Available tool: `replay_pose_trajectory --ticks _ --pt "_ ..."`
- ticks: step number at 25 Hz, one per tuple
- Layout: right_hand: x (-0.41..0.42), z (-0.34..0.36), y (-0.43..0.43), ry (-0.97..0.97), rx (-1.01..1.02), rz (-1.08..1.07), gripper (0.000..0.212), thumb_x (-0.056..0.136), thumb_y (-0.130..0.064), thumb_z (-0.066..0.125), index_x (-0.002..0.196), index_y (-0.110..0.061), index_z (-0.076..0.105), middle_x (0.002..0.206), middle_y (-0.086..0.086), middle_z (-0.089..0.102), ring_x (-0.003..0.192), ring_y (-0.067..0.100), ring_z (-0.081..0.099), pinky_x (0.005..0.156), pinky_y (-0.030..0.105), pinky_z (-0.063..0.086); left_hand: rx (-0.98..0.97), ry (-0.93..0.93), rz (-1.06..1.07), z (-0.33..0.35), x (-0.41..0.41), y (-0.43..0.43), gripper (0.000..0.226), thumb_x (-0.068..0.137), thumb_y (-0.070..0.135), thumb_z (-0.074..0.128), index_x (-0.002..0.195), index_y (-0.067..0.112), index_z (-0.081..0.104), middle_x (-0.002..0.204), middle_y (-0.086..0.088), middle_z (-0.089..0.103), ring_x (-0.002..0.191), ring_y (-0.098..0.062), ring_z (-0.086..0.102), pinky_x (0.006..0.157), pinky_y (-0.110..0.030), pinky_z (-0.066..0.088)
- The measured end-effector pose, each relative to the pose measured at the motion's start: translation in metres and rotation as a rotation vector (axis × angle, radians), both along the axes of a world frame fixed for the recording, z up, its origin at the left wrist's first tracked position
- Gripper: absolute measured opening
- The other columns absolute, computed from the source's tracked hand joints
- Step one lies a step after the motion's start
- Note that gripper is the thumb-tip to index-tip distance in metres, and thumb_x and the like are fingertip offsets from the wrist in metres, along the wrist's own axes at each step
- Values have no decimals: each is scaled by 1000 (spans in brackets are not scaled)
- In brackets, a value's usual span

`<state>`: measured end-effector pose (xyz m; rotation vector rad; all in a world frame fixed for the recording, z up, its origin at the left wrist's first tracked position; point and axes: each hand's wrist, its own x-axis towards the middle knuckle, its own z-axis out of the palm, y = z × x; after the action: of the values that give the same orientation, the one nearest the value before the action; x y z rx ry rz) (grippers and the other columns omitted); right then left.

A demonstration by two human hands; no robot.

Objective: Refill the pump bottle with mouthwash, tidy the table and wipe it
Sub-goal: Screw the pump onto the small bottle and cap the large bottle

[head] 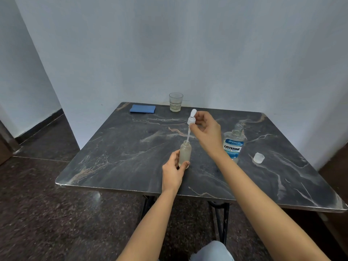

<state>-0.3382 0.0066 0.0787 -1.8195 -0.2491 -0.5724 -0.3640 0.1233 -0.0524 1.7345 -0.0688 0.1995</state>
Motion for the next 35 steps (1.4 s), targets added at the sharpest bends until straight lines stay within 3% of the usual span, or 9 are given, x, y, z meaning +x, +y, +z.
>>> replay_pose_trajectory --ticks 16,35 --pt "-1 -48 -10 189 -57 120 28 84 -5 66 109 -14 61 103 -1 69 98 9 66 88 22 53 -34 -20 -7 -3 1 0 40 87 18 71 123 28 58 110 12 68 101 3 64 87 -14 49" --pt "-2 -55 -13 214 -90 117 29 83 -16 72 109 -20 59 105 -7 63 102 7 61 90 21 52 -15 -30 -8 -2 1 0 38 86 20 71 119 33 57 104 20 65 100 4 63 87 -18 50"
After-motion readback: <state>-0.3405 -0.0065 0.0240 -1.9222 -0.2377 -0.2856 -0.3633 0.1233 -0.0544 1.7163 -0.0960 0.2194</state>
